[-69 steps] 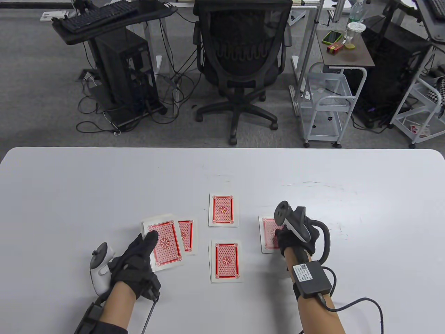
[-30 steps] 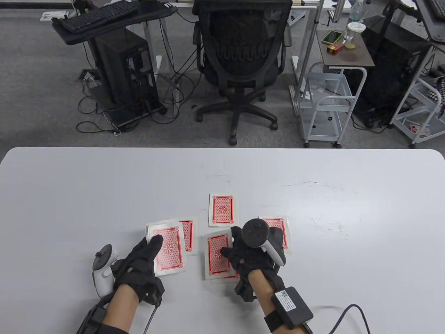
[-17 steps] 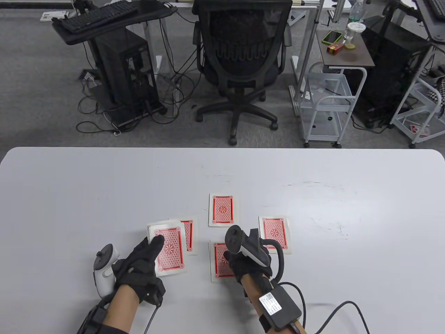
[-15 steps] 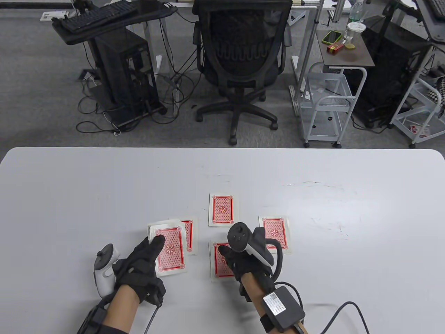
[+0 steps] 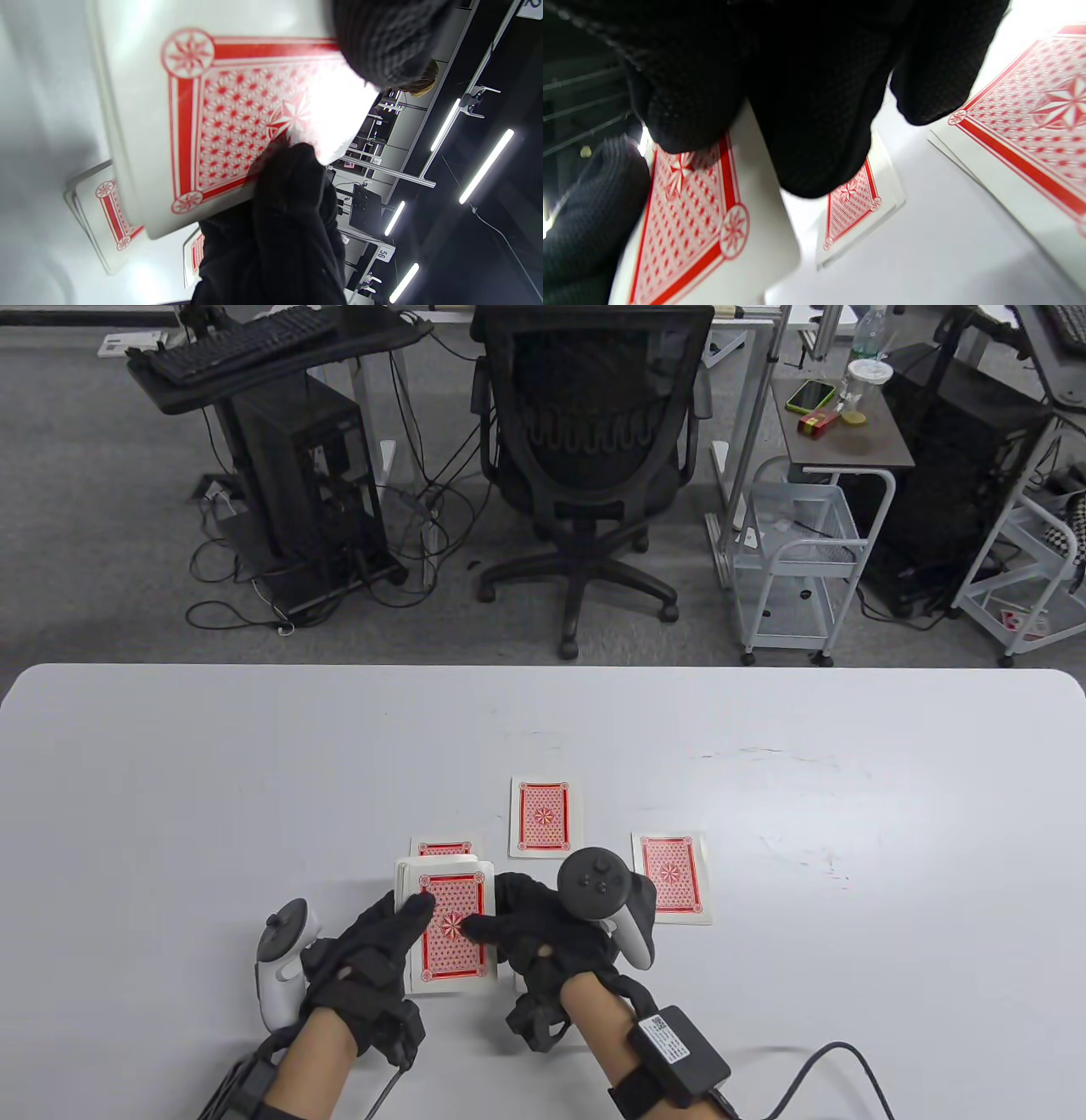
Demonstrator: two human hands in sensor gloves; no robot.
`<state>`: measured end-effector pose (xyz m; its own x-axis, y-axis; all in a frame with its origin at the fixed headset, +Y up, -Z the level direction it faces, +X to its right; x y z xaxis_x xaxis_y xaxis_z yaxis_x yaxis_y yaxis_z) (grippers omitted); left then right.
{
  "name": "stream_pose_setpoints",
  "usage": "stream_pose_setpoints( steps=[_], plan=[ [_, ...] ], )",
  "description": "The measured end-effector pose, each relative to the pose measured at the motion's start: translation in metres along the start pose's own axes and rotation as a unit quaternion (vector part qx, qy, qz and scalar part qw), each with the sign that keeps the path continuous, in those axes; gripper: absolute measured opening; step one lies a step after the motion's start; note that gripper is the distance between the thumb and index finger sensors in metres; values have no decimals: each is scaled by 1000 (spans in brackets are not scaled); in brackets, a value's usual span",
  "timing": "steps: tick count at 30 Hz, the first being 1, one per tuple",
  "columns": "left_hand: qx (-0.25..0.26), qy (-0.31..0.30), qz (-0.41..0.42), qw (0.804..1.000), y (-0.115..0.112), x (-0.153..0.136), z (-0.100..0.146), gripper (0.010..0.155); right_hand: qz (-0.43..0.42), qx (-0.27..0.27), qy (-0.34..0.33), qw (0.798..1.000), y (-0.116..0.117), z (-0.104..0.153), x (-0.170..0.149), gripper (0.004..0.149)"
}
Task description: Four-player card dealing with fan arrangement
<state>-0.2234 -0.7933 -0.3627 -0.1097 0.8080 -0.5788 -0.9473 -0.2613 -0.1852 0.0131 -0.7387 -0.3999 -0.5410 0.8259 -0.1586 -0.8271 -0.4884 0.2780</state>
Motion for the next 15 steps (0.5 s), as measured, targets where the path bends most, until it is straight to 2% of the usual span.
stream_pose_setpoints(
  steps=[4, 8, 12, 15],
  plan=[
    [0, -18, 13, 1000, 8, 6, 3, 51, -57, 38, -1, 998, 1, -7, -2, 58],
    [49, -33, 51, 997, 32, 13, 12, 50, -77, 33, 5, 997, -9, -17, 1, 59],
    [112, -43, 89, 989, 74, 16, 23, 50, -30, 1, 24, 999, -16, -35, 14, 67],
    [141, -36, 134, 980, 98, 11, 28, 50, 60, 4, 61, 996, -2, -57, 28, 74]
  ],
)
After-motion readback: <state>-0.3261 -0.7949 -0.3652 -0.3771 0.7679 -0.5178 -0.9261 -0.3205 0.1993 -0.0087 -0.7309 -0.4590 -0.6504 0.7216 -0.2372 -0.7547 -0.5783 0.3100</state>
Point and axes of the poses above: the tracker on the back of each hand, its own x axis roughly to the thumb side, its own z axis roughly from the fingertips to the wrist, y = z × x, the point moved 4 cm from there along -z, roughly from the wrist to the fingertips, and after that the axes turned 15 degrees about y, right-handed, at the moved point
